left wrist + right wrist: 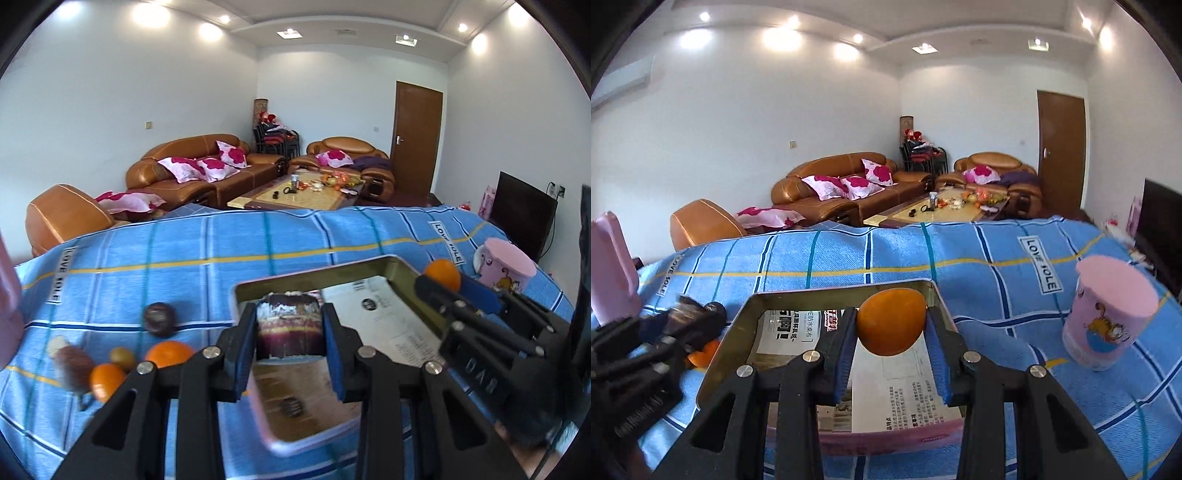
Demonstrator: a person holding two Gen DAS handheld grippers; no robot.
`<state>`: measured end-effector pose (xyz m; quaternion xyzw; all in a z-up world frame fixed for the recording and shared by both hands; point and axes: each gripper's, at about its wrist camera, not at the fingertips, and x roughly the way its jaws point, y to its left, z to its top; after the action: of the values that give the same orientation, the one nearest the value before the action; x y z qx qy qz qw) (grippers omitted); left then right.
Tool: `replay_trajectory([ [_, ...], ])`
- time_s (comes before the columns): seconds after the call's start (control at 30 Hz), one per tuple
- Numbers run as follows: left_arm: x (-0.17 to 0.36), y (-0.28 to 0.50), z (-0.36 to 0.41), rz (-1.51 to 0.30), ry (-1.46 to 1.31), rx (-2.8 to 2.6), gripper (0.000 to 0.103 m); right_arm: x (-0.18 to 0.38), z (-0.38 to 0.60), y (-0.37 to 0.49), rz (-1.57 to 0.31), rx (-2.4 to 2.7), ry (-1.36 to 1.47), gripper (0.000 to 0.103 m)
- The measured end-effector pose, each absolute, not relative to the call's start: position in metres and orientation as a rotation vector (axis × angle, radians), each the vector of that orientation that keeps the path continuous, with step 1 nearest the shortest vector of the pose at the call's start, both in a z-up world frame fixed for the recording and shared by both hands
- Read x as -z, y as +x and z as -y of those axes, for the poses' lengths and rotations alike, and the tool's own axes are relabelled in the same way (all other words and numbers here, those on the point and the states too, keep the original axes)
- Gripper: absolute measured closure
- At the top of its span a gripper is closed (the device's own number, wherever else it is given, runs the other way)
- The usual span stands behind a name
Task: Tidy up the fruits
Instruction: 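Carry the cake roll and orange over the open tin box with both grippers, then open the right gripper to drop the orange into the tin while the left releases the cake roll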
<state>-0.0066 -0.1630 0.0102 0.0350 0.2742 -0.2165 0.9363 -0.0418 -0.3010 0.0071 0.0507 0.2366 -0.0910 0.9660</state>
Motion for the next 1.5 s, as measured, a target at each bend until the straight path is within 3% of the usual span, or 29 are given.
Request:
replay_trajectory([
  [0.83,0.019,0.011,0.181,-0.693,0.102,0.452,0.067,0.017,0.318,-0.022,-0.641,0.098,0.287,0.064],
  [1.33,0.022,0.015,0.182,-0.713,0.1,0.45,0.067,0.015,0.318,-0.025,-0.61,0.065,0.334,0.061],
  [1.5,0.022,0.014,0.183,-0.708,0.107,0.45,0.067,0.004,0.324,-0.037,-0.521,0.081,0.357,0.06],
])
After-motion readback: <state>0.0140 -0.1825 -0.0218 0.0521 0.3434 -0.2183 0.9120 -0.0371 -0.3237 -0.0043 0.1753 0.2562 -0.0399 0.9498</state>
